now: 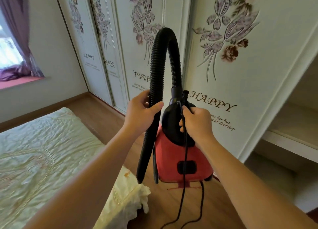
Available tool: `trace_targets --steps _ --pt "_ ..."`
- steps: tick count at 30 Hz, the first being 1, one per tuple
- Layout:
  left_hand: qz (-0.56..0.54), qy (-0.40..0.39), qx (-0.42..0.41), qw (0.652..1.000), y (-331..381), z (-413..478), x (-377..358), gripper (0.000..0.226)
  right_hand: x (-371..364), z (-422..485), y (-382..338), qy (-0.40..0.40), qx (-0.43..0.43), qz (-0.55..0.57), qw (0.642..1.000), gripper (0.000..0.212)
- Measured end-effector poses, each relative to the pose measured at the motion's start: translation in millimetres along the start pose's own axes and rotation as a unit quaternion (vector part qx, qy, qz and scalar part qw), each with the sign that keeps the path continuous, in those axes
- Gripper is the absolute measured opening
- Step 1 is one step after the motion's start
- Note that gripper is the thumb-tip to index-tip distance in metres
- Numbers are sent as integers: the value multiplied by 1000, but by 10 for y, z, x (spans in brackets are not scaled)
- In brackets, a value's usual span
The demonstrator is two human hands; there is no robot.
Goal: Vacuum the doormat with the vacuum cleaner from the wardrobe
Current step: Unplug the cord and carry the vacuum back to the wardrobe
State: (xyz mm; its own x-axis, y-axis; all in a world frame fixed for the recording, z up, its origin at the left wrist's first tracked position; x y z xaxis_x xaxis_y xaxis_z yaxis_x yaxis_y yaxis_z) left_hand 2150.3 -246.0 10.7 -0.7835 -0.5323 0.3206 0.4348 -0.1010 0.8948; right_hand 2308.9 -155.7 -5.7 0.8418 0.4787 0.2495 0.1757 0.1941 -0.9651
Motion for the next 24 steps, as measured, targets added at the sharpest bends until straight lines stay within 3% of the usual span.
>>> trace_targets --steps 14,24 --pt "16 76 22 997 -216 1498 -634 23 576 1784 271 -100 11 16 995 35" --pt "10 113 26 993 -733 2295 -525 31 357 2801 375 -144 11 17 989 34"
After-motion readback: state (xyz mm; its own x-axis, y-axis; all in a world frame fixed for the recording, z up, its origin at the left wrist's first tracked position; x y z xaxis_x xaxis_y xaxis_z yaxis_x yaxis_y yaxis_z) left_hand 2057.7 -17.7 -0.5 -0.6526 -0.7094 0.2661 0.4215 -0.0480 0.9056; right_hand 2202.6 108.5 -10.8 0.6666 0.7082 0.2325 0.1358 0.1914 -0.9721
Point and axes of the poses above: each hand's wrist, its own z-axis towards the middle knuckle, its own x-axis out of the back of the hand, y = z × x, the point moved 3 cm from there along z, towards the middle knuckle, and after that the axes turned 12 degrees about -y, right-handed, at the moved point
